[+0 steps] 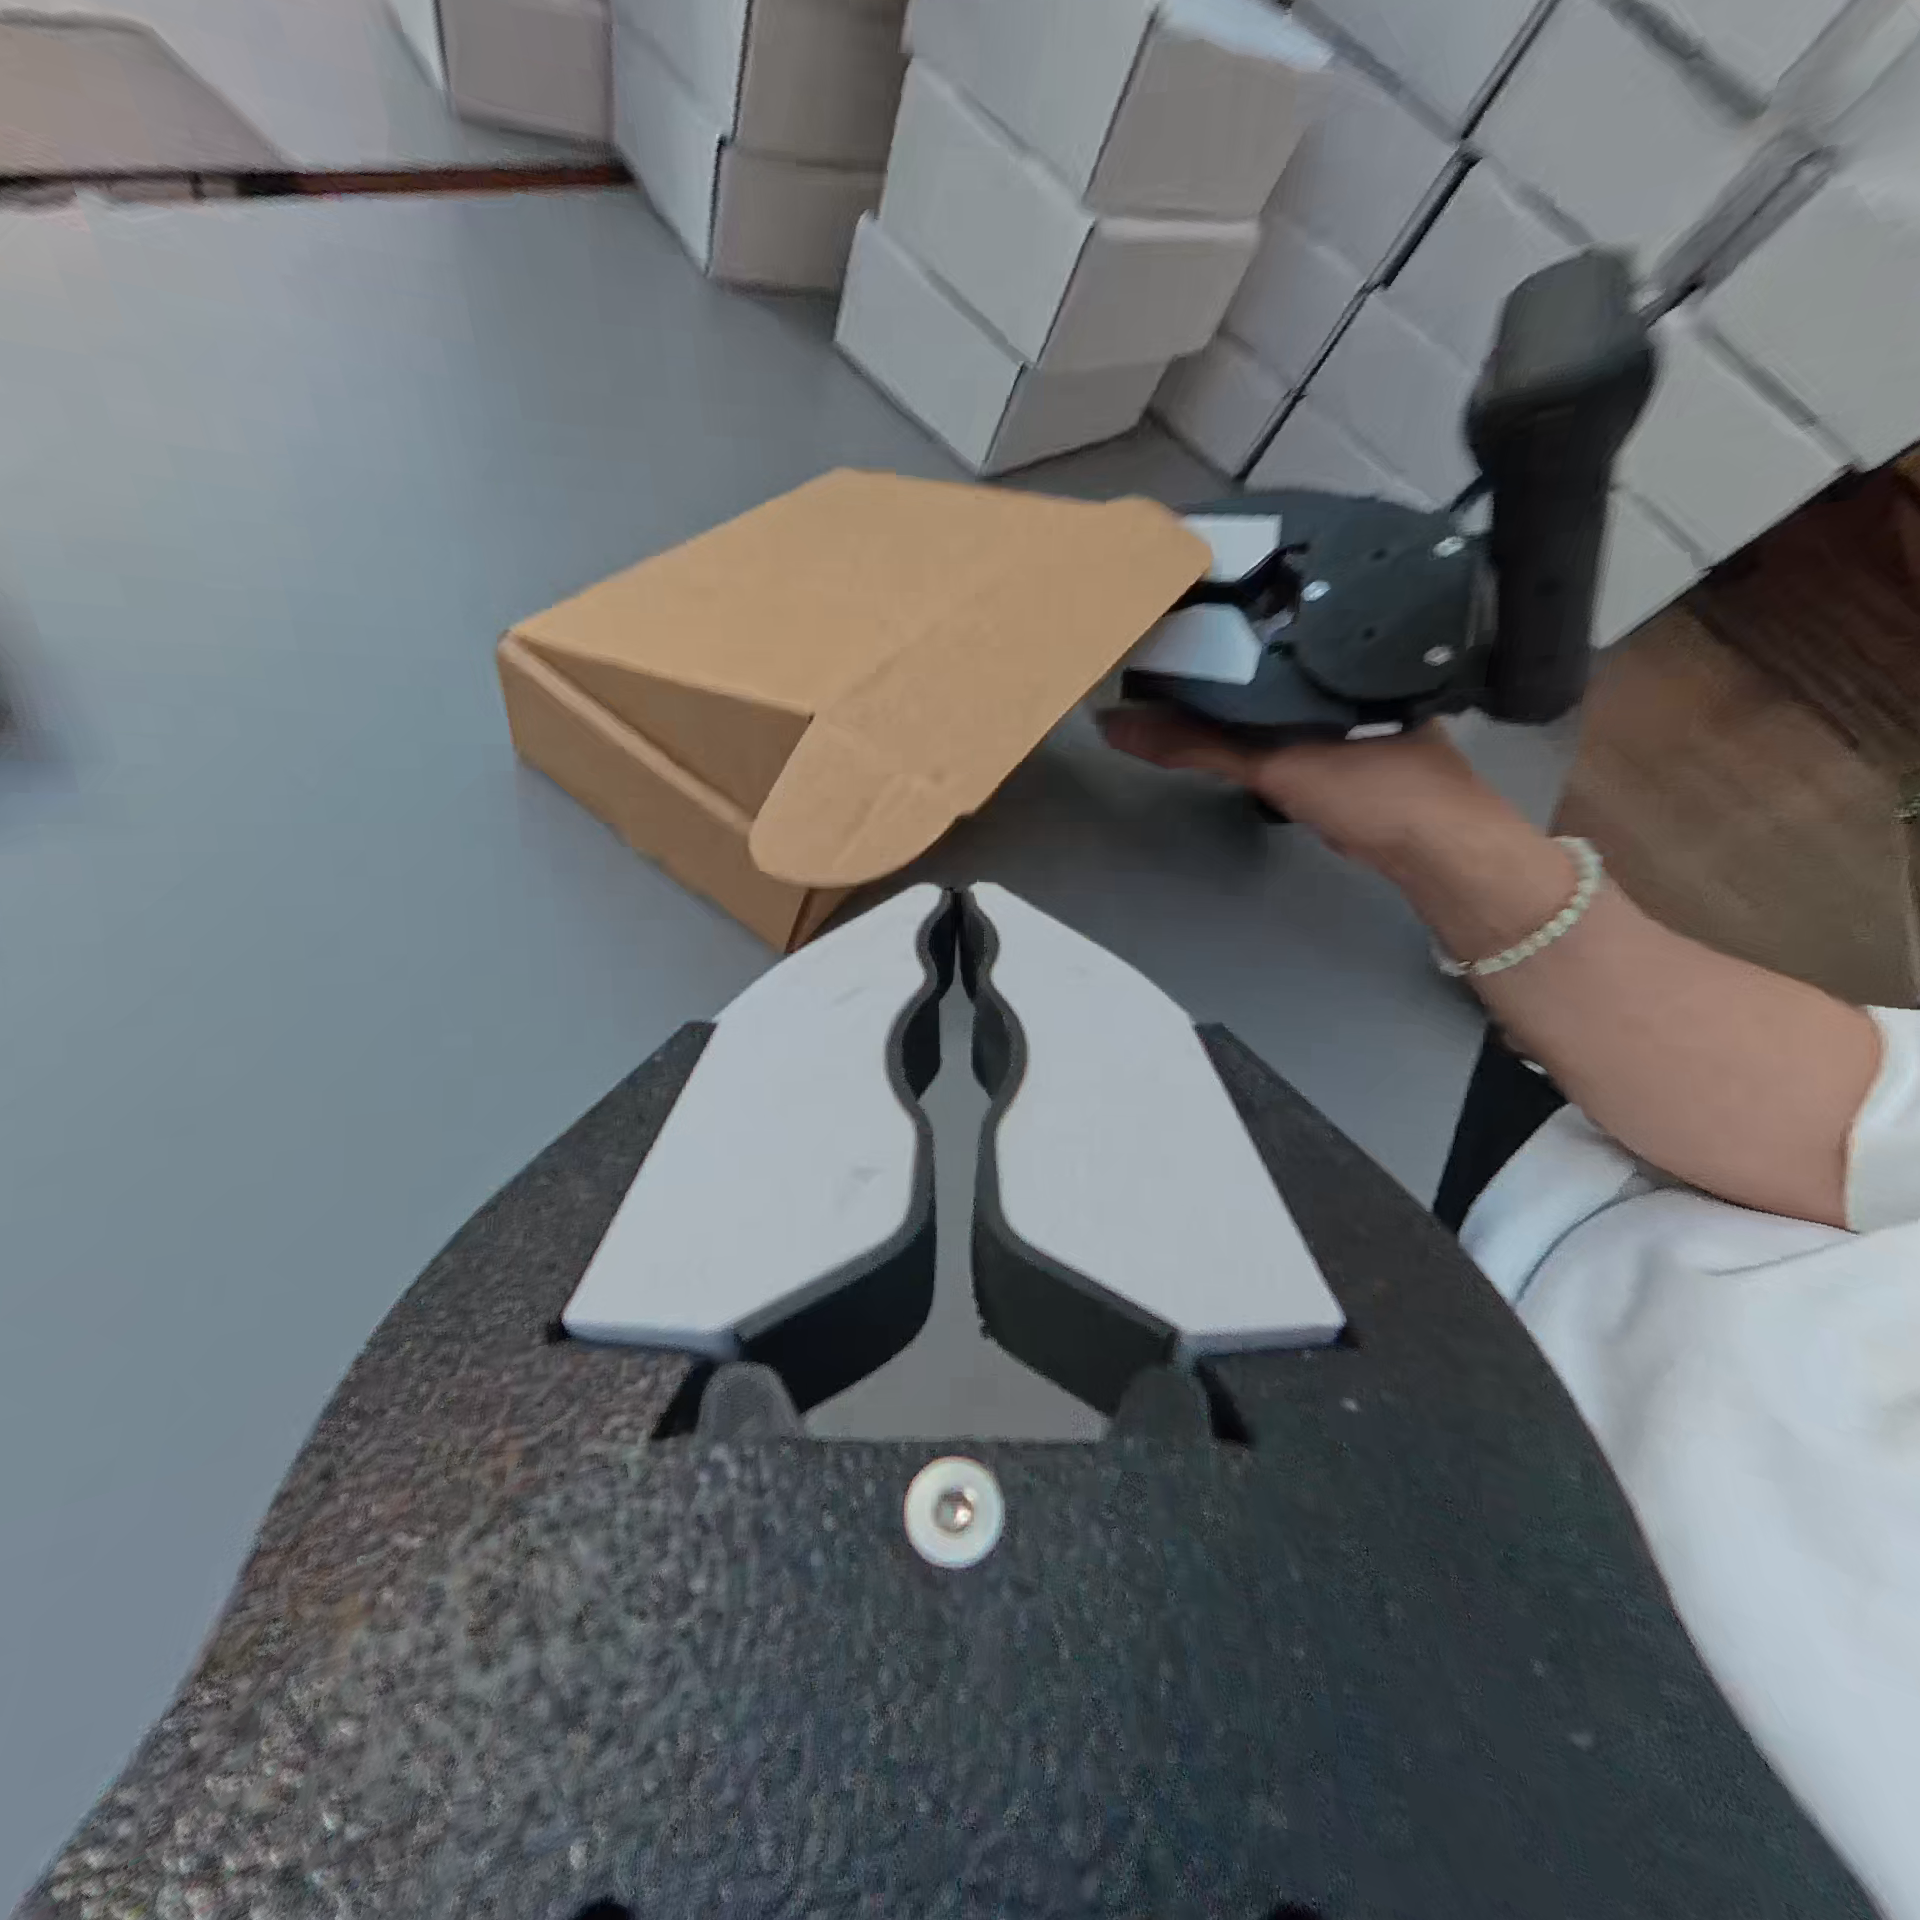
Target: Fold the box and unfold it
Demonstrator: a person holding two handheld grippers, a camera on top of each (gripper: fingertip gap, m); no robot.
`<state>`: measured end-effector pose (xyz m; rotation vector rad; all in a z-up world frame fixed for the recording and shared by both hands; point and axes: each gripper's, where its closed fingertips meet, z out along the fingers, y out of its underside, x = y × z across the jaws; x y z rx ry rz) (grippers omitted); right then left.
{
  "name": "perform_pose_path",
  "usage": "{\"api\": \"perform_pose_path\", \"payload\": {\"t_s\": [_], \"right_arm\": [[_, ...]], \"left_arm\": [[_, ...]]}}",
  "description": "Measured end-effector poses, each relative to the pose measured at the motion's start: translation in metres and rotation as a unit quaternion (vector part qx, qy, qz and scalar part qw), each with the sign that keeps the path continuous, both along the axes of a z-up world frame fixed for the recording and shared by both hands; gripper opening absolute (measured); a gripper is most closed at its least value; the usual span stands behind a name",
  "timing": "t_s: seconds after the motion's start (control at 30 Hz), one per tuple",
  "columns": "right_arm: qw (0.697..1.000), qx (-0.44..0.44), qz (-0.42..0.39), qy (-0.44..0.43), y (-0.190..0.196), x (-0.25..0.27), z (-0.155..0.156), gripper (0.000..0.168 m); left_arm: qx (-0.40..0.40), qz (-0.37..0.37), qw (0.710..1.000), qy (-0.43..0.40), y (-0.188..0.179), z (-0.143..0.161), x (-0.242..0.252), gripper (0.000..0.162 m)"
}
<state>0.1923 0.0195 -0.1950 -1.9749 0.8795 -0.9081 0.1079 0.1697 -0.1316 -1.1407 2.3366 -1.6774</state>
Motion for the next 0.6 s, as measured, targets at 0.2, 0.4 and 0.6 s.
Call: {"api": "perform_pose_path", "payload": {"t_s": [0.2, 0.4, 0.6], "right_arm": [[1.0, -0.003, 0.007, -0.002, 0.0, -0.001, 0.0, 0.006], [1.0, 0.002, 0.014, 0.0, 0.0, -0.002, 0.0, 0.006], [0.999, 0.02, 0.049, 0.013, 0.005, -0.008, 0.001, 0.016]], "left_arm": [[-0.06, -0.064, 0.996, 0.01, -0.016, 0.035, 0.053, 0.0], [0.02, -0.119, 0.99, 0.072, -0.029, -0.016, 0.078, 0.0], [-0.028, -0.118, 0.976, 0.179, -0.032, -0.032, 0.076, 0.0]]}}
